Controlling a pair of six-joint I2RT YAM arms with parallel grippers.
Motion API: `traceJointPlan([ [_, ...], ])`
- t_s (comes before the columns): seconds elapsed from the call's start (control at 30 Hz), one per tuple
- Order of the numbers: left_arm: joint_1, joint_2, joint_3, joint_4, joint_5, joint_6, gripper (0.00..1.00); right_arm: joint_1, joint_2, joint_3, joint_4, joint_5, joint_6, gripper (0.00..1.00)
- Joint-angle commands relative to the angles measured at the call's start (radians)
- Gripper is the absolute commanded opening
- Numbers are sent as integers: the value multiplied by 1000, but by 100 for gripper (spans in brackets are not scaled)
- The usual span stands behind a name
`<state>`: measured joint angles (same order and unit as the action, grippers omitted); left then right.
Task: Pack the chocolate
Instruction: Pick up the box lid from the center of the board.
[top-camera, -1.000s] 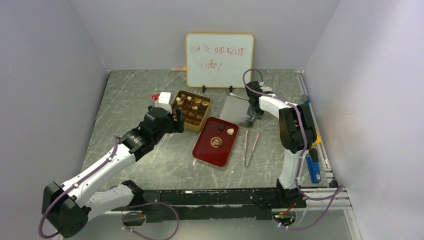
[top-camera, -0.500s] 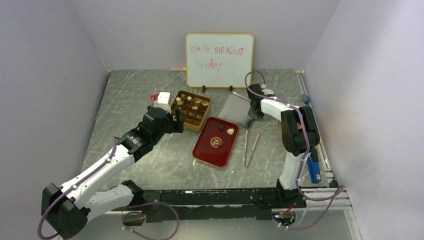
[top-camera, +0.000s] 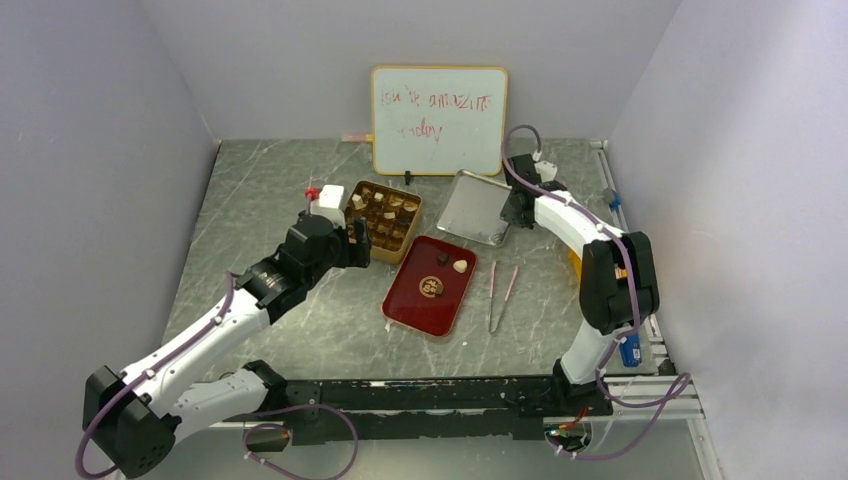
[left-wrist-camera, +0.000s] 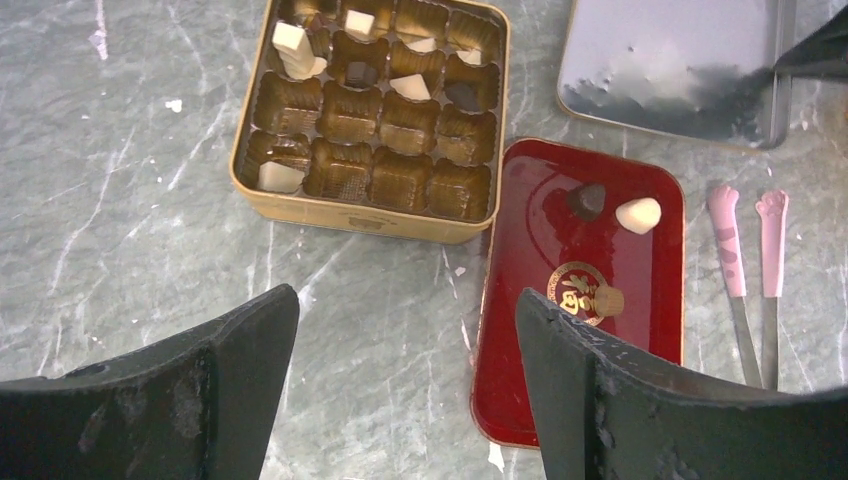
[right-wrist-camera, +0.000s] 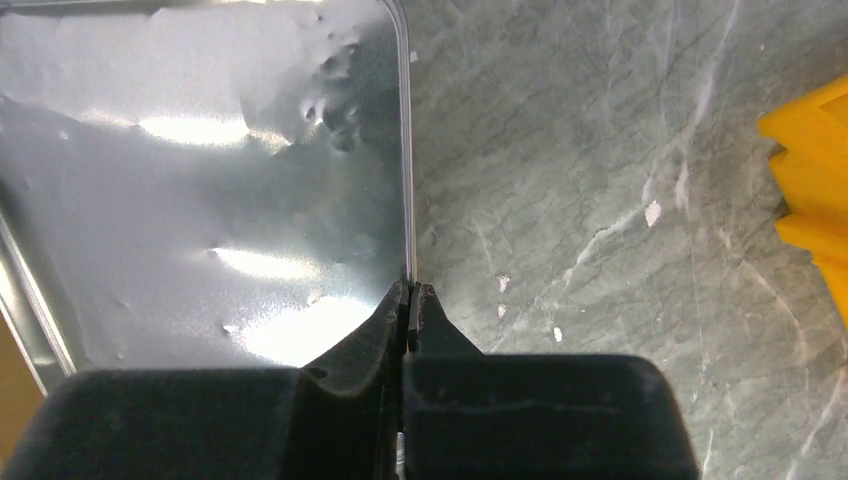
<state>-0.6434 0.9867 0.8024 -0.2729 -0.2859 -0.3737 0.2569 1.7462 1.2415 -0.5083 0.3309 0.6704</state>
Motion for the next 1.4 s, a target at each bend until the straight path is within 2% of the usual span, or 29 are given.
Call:
traceJointPlan([
  [0.0,-4,21,31,68,70,37,85,-2,-64,65,-13,0,-18,0],
  [0.3,-4,132,76,186,163,89,91,0,-151,116,-78,-95,-57,0],
  [0.63,2,285,139,378,461,88,92,7,-286,129,-182,-309,-136,0],
  [1.17,12,433,253,439,585,50,91,52,-391,79,-237,-420,-183,0],
  [1.37,17,458,252,483,649,6,83,75,-416,63,-243,-426,-180,0],
])
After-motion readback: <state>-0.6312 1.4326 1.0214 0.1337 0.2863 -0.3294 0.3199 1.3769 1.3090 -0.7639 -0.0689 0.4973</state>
